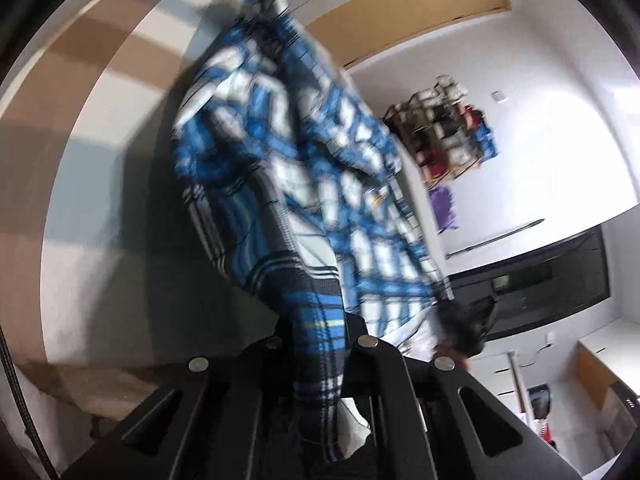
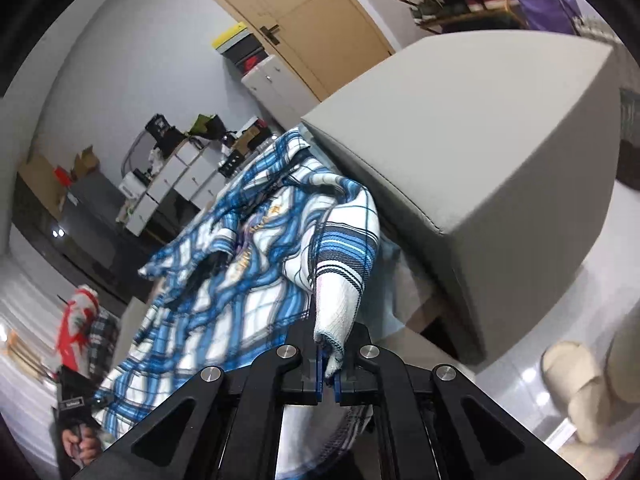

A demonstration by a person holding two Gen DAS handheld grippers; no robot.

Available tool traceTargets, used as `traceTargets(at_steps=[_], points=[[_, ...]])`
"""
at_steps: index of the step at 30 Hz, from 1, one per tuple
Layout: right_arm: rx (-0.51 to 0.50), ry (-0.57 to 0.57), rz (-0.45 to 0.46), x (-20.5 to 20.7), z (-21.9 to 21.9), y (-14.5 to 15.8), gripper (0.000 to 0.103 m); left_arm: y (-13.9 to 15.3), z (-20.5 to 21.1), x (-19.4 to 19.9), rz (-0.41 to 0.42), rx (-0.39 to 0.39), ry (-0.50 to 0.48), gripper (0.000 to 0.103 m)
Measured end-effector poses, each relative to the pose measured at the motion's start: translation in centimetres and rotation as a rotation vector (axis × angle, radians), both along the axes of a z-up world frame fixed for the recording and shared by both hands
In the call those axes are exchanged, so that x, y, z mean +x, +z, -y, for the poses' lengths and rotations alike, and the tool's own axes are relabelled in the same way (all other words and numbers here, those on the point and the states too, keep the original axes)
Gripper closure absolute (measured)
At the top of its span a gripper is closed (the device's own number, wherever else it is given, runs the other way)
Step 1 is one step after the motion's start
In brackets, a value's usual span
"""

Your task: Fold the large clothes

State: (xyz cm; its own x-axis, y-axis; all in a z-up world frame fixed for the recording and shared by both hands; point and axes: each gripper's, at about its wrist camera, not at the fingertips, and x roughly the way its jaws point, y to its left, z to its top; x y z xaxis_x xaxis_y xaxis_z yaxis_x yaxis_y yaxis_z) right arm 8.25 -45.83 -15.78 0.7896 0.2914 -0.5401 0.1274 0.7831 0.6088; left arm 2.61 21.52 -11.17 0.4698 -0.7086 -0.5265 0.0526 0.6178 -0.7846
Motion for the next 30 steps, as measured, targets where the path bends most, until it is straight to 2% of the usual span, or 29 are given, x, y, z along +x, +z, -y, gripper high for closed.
traceTargets(at_steps=[4, 7, 9, 15, 17, 18, 19, 21, 24, 27, 29, 30], points=[[0.007, 0.016, 0.038, 0.8, -0.3, 2.5, 0.1, 3.0, 0.3, 1.1, 0.057, 0.004, 0.013, 0.102], [-0.008, 0.03, 0.078, 1.3, -0.8, 4.8, 0.1, 3.9, 0.5, 1.4, 0.079, -0.005, 0.031, 0.102], [-0.005, 0.034, 0.073, 1.6, -1.0, 4.9, 0.1, 3.2, 0.4, 1.3, 0.076, -0.012, 0.043, 0.102], [-0.004, 0.028, -0.018, 1.8, -0.5, 2.1, 0.1, -1.1, 0.3, 0.4, -0.05, 0.032, 0.062, 0.102], [-0.002, 0.027, -0.032, 1.8, -0.3, 1.4, 0.1, -2.0, 0.3, 0.4, -0.089, 0.043, 0.051, 0.098], [0.002, 0.034, -0.034, 1.8, -0.4, 1.2, 0.1, -2.1, 0.4, 0.4, -0.101, 0.048, 0.044, 0.086], [0.004, 0.044, -0.036, 1.8, -0.5, 1.1, 0.1, -2.3, 0.6, 0.5, -0.12, 0.06, 0.037, 0.059], [0.004, 0.067, -0.045, 2.1, -1.0, 0.9, 0.1, -2.4, 1.2, 0.5, -0.142, 0.089, 0.023, 0.028], [0.006, 0.092, -0.072, 2.9, -1.9, 0.4, 0.097, -1.7, 2.2, 0.5, -0.093, 0.153, -0.005, 0.028], [-0.026, 0.11, -0.092, 3.8, -2.8, -0.1, 0.096, -1.6, 2.4, 0.7, -0.085, 0.164, -0.012, 0.029], [-0.035, 0.119, -0.107, 4.2, -3.2, -0.6, 0.096, -1.9, 2.7, 0.7, -0.091, 0.188, -0.033, 0.036], [-0.047, 0.119, -0.114, 4.3, -3.4, -0.7, 0.096, -2.1, 3.1, 0.8, -0.134, 0.222, -0.07, 0.045]])
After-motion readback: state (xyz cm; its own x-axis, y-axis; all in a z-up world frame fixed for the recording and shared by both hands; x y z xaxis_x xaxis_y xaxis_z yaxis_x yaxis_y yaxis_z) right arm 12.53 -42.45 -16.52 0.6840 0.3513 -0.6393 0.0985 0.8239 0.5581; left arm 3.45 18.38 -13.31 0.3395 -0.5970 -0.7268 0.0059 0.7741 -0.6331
